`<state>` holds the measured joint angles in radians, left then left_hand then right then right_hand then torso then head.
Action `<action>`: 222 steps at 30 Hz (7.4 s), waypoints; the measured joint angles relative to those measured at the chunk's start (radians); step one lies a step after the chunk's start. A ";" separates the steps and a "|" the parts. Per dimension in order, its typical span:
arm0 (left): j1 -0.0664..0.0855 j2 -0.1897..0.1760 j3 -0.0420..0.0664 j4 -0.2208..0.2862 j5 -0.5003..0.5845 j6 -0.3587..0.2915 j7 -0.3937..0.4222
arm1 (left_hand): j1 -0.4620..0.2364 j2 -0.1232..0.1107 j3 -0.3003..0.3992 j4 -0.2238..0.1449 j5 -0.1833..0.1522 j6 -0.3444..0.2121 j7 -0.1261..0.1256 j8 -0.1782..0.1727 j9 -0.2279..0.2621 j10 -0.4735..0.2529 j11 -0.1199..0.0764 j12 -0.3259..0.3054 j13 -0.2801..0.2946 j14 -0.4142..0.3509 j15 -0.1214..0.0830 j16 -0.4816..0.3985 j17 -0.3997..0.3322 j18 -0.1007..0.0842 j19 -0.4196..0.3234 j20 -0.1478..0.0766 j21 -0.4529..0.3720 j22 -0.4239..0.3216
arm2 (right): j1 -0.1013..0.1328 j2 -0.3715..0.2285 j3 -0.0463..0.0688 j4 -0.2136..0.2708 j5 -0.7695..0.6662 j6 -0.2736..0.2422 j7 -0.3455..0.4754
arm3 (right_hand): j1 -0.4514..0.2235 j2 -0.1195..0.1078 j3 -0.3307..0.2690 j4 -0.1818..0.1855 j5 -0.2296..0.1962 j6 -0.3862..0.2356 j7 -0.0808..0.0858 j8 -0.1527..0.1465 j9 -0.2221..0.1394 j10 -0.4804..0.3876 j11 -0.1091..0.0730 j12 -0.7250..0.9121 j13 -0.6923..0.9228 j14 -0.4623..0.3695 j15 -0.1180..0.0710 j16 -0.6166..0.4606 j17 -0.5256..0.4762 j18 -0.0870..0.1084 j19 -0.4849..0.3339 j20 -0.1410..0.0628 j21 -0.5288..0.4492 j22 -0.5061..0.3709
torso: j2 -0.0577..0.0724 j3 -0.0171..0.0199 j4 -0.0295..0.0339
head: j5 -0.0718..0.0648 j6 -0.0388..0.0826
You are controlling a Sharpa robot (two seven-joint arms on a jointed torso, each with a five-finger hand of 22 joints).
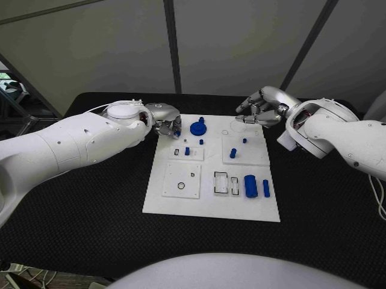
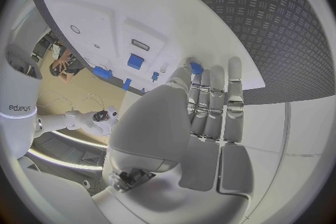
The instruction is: Assemble the parts on the task board
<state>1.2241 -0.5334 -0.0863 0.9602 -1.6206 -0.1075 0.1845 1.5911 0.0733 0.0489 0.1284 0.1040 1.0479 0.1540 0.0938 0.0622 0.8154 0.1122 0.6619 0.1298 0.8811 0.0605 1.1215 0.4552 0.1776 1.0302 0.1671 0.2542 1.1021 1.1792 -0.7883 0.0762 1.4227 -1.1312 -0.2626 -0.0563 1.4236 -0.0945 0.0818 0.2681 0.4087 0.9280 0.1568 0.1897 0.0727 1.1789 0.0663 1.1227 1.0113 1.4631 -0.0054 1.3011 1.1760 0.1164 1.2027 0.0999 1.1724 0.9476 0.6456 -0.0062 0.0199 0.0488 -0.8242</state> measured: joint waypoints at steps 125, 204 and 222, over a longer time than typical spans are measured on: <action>-0.001 -0.015 0.000 0.008 0.086 -0.001 0.025 | -0.285 -0.107 0.573 -0.050 0.004 0.006 0.011 -0.030 0.017 0.105 0.004 -0.140 -0.016 0.032 -0.011 0.000 0.026 0.000 -0.016 -0.015 0.035 0.159 | -0.002 0.002 0.000 -0.004 0.003 0.003 0.004 | 0.000 0.000 0.003 0.003 0.000 0.000 0.000 0.000 0.000 0.000 0.000 0.000 -0.001 0.000 0.000 -0.003 -0.001 0.000 0.000 0.000 0.000 -0.001 | 0.000 -0.0003 0.0004 | 0.007 0.004; -0.001 -0.016 0.000 0.019 0.083 0.009 -0.041 | -0.403 -0.235 0.407 0.018 0.004 0.051 -0.006 -0.023 0.028 0.116 -0.014 -0.070 0.033 0.071 -0.018 0.044 0.050 0.000 0.054 -0.013 -0.012 0.122 | -0.002 -0.002 0.000 -0.003 0.004 0.004 0.005 | 0.000 0.000 0.003 0.003 0.000 0.000 0.000 0.000 0.000 0.000 0.000 0.000 -0.001 0.000 0.000 -0.003 -0.001 0.000 0.000 0.000 0.000 -0.001 | 0.001 0.0006 -0.0009 | 0.011 0.005; 0.003 -0.015 0.003 0.015 0.081 0.041 -0.065 | -0.412 -0.244 0.395 0.029 0.004 0.055 -0.010 -0.023 0.030 0.116 -0.014 -0.067 0.036 0.071 -0.018 0.048 0.052 0.000 0.058 -0.017 -0.012 0.122 | -0.002 -0.003 0.000 -0.002 0.004 0.004 0.005 | -0.002 0.002 0.003 0.003 0.000 0.000 0.000 0.004 0.000 0.000 0.000 0.000 -0.001 0.000 0.000 -0.003 -0.001 0.000 0.000 0.000 -0.005 -0.002 | 0.000 -0.0003 -0.0008 | 0.010 0.003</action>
<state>1.2271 -0.5487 -0.0834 0.9747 -1.5392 -0.0663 0.1194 1.1791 -0.1709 0.4442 0.1575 0.1078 1.1026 0.1445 0.0705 0.0921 0.9318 0.0984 0.5954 0.1657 0.9525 0.0428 1.1697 0.5075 0.1777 1.0881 0.1503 0.2423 1.2243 1.1768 -0.7918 0.0762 1.4207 -1.1276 -0.2586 -0.0515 1.4218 -0.0927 0.0845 0.2709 0.4087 0.9280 0.1568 0.1937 0.0728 1.1789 0.0662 1.1227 1.0105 1.4631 -0.0054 1.2977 1.1746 0.1164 1.2028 0.0999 1.1671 0.9458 0.6461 -0.0065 0.0192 0.0584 -0.8209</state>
